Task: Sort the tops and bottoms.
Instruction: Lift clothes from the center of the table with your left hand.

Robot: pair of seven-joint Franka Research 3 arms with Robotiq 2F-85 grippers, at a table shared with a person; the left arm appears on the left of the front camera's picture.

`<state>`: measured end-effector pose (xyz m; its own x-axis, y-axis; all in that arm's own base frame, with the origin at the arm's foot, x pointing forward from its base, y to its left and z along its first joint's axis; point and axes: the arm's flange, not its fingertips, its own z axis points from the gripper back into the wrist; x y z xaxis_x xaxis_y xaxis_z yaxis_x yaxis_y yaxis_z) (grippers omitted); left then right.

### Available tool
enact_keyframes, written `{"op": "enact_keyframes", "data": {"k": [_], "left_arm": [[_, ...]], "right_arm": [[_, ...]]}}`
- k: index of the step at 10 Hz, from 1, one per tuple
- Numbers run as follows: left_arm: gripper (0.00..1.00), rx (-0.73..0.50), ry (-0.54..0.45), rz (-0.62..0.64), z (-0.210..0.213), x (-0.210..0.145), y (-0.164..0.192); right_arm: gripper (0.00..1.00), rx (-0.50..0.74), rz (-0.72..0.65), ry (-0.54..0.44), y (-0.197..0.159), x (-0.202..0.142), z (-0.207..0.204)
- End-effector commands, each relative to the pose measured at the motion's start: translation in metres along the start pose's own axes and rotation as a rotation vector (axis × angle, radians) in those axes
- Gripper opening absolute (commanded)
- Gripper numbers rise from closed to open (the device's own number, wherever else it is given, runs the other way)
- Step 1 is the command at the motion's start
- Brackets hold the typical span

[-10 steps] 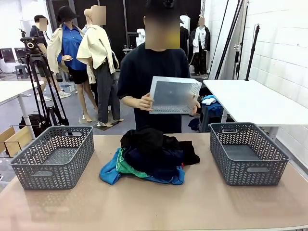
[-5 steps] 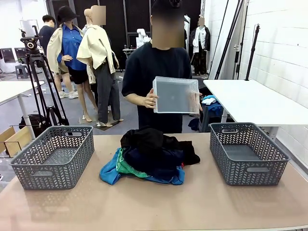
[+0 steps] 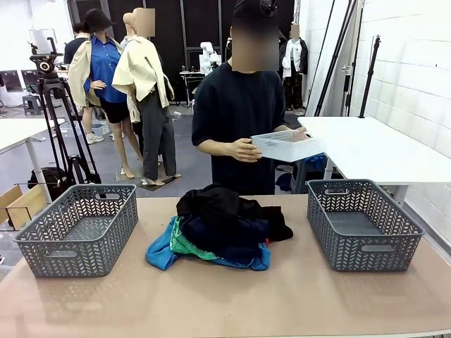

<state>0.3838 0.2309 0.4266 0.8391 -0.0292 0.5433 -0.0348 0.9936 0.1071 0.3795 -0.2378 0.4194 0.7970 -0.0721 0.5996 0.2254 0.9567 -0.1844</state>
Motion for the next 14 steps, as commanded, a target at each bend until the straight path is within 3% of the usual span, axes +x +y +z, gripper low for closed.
{"op": "enact_keyframes", "data": {"k": [1,14], "left_arm": [[1.00,0.008,-0.009,-0.007,-0.0002,-0.0015,0.0033],[1.00,0.008,-0.009,-0.007,-0.0002,-0.0015,0.0033]], "right_arm": [[1.00,0.000,-0.002,0.000,-0.0003,0.0000,0.0004],[1.00,0.000,-0.002,0.000,-0.0003,0.0000,0.0004]]}}
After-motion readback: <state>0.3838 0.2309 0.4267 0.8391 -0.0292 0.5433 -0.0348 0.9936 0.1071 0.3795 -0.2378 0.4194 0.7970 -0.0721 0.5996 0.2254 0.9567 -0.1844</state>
